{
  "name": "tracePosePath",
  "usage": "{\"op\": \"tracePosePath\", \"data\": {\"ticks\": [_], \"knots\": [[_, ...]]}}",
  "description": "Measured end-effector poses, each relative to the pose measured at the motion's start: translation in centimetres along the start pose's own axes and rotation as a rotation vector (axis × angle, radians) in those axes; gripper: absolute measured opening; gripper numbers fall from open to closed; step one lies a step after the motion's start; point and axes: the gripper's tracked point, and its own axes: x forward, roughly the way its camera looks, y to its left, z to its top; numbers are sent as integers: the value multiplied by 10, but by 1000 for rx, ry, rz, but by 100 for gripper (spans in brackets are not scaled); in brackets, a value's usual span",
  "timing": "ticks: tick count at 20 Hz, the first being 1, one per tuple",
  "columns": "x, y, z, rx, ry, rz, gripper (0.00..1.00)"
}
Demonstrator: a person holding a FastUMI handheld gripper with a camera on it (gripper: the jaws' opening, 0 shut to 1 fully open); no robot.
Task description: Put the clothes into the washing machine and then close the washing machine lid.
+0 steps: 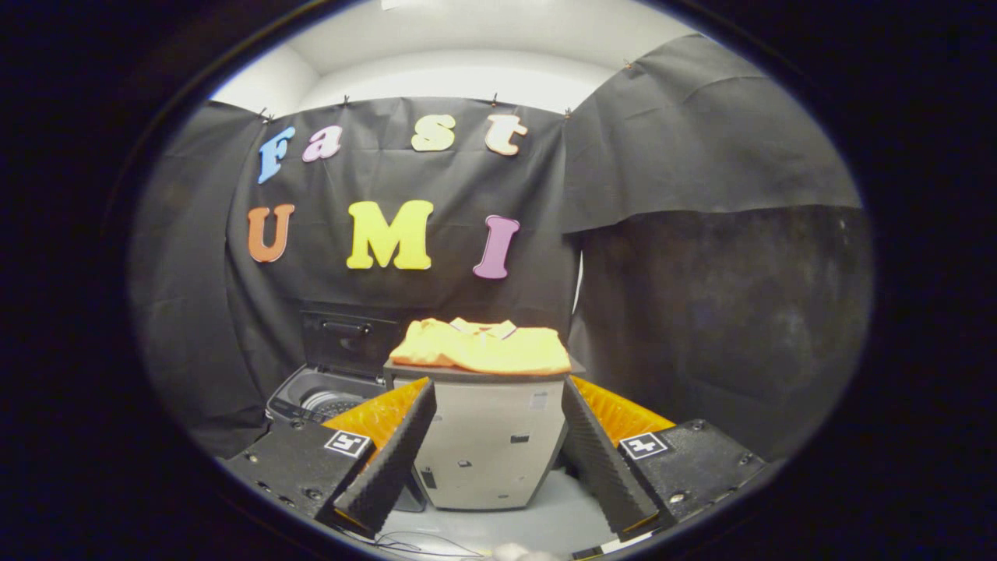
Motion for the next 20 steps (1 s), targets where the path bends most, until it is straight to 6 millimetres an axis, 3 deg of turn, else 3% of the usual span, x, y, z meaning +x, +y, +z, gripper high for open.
{"op": "tracePosePath", "data": {"ticks": [6, 9, 14, 17, 20], "knots": [[62, 10, 53, -2, -29, 21, 100], [105, 17, 81, 30, -38, 41, 100], [184, 9, 121, 36, -22, 44, 100], [229, 3, 136, -11, -25, 21, 100], [270, 18, 142, -34, -7, 54, 100]]}}
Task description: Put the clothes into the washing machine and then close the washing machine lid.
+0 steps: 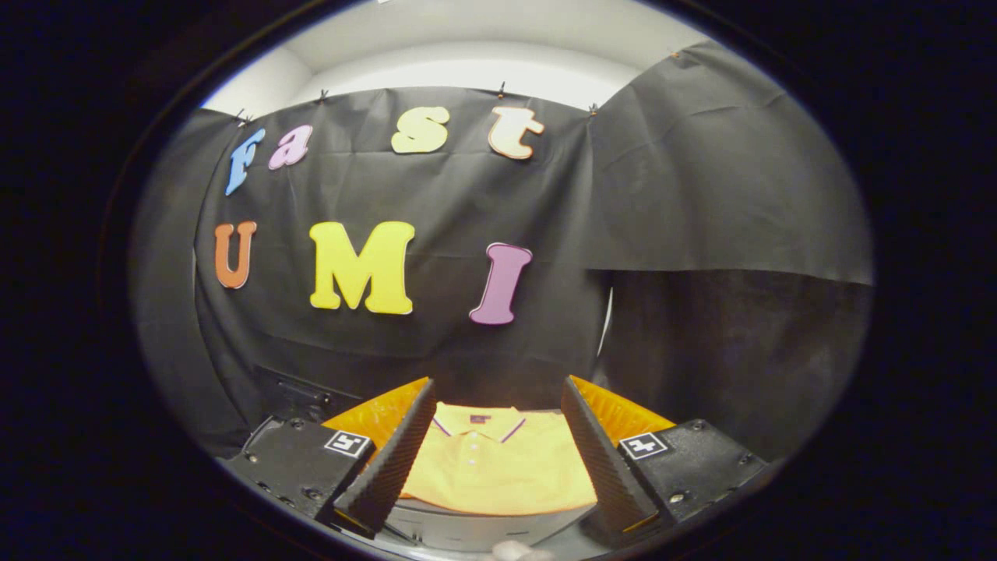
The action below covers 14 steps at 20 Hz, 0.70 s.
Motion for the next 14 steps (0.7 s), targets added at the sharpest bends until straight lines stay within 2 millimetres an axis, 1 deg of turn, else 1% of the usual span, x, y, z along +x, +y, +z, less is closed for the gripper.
{"op": "tracePosePath", "data": {"ticks": [2, 4, 6, 7, 9, 12, 14], "knots": [[28, 8, -3, 13, 29, 31, 100], [56, 12, -11, 27, 68, 41, 100], [80, 13, -26, 29, 117, 41, 100], [94, 15, -37, 27, 146, 41, 100], [115, 16, -61, 17, 219, 35, 100], [139, 19, -96, 15, 308, 35, 100], [150, 18, -129, 7, 392, 30, 100]]}}
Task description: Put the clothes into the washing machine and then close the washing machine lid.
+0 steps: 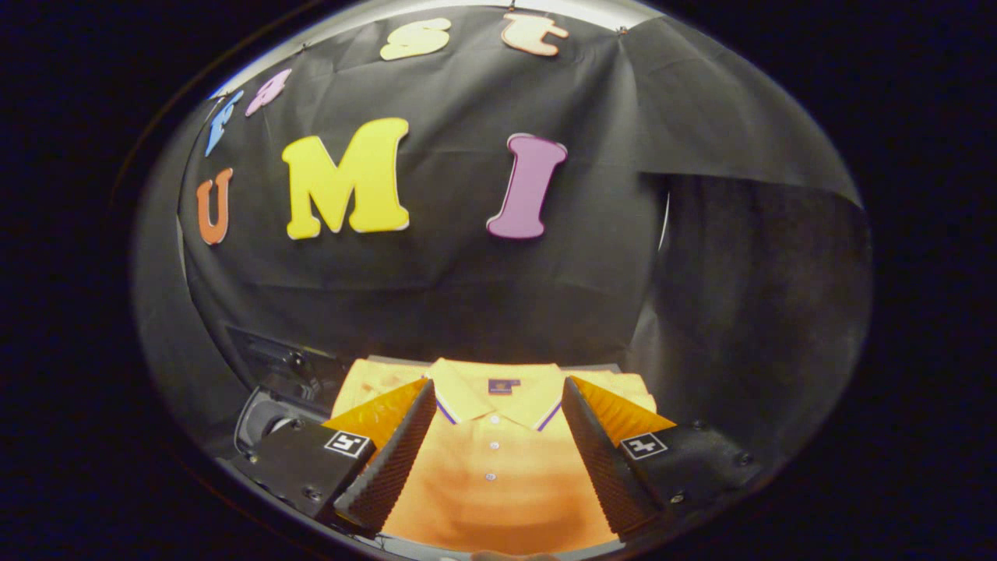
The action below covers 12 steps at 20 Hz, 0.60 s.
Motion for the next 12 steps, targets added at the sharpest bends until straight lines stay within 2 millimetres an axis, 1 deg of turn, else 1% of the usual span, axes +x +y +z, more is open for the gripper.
{"op": "tracePosePath", "data": {"ticks": [2, 4, 5, 6, 8, 10, 11, 12], "knots": [[14, 3, -20, 4, 69, 18, 100], [21, 4, -37, 11, 133, 22, 100], [22, 6, -43, 18, 164, 24, 100], [22, 7, -42, 34, 167, 24, 100], [25, 3, -48, 29, 184, 13, 100], [26, 5, -62, 38, 252, 7, 100], [29, 5, -78, 49, 319, -8, 100], [29, 6, -77, 67, 304, 2, 100]]}}
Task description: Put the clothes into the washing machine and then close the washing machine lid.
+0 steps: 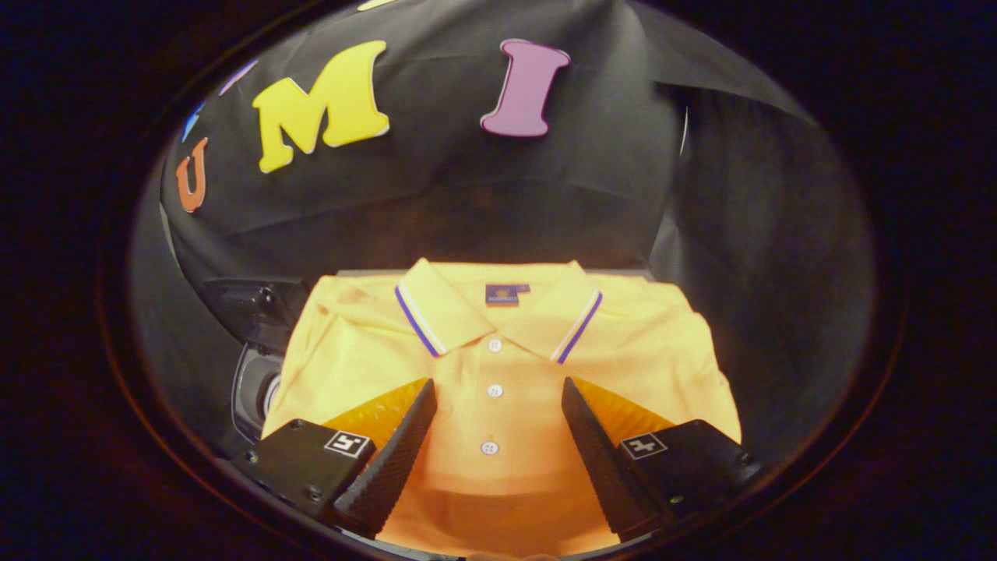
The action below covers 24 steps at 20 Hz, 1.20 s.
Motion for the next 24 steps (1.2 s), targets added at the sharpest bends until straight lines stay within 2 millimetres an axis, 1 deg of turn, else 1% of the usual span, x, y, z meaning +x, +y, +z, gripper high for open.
{"op": "tracePosePath", "data": {"ticks": [1, 2, 3, 4, 5, 10, 12, 14, 15, 16, 18, 21, 23, 24], "knots": [[4, 1, 0, -12, 26, 1, 100], [5, 1, 3, -23, 8, 7, 100], [6, 2, 0, -27, 30, 20, 100], [0, 3, 2, -15, -2, 22, 99], [5, 3, 1, -16, 1, 23, 99], [6, 4, 0, -33, -10, 28, 98], [6, 5, 1, -36, 0, 39, 96], [8, 7, 3, -33, -17, 48, 92], [9, 7, 4, -33, -35, 53, 85], [10, 8, 6, -22, -56, 60, 81], [10, 5, 4, -10, -82, 63, 55], [12, 6, 9, 9, -116, 81, 34], [12, 7, 8, 13, -120, 89, 15], [9, 8, 7, 22, -110, 93, 13]]}}
